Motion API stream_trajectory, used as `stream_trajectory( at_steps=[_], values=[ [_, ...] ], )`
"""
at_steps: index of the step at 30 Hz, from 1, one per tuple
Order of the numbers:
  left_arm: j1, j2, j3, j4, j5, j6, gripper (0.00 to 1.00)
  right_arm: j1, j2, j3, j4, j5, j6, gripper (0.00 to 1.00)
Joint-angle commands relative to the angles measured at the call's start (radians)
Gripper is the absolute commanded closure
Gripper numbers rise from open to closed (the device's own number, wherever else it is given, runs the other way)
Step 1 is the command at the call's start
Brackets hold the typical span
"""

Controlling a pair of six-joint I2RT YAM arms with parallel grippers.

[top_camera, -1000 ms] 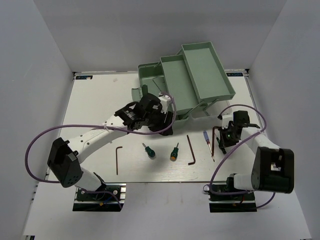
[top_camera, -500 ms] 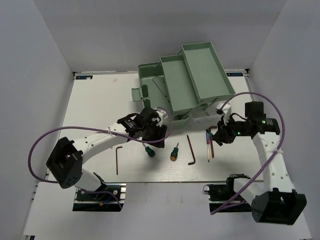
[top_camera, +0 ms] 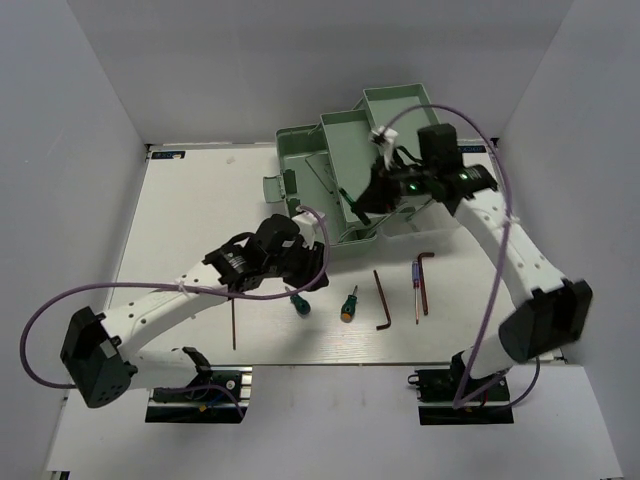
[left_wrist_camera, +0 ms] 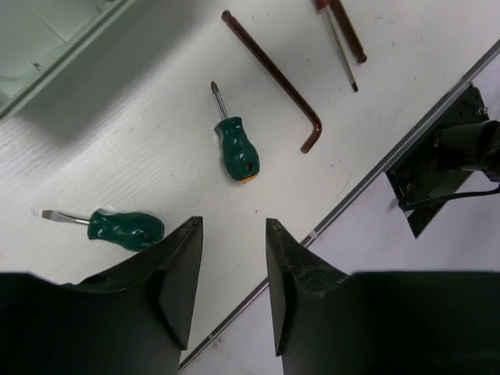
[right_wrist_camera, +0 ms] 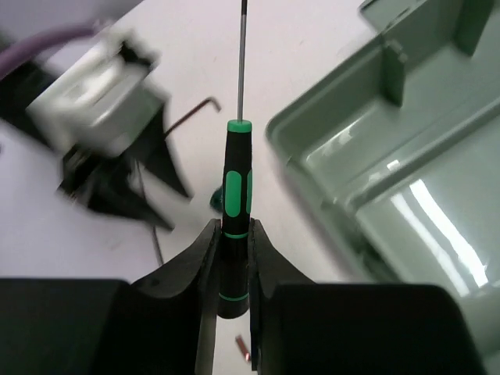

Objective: Sort the tools into containers

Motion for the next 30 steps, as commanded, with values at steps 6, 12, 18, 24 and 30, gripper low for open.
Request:
stream_trajectory(
  at_steps=[6,12,18,24,30],
  values=[
    [-0.006,-0.085,0.018,-0.002,-0.061,-0.021,0.68,0.174,0.393,0.394,0.146,0.441,0.354,1.00],
    [-0.026,-0.006,0.081,0.034,-0.038,-0.021,0.52,0.194,0.523,0.520,0.069,0.515,0.286,0.63],
    [-0.055,0.093,0.153,0.077,-0.008,0.007,0.41,0.177,0.429,0.540,0.055,0.480,0.254,0.49],
    [-0.089,0.273,0.265,0.151,0.073,0.054,0.72,0.120,0.161,0.369,-0.048,0.748,0.167,0.97],
    [-0.182,0.600,0.631,0.021,0.032,0.081,0.73,-0.040,-0.121,-0.021,-0.163,1.035,0.113,1.00]
  ],
)
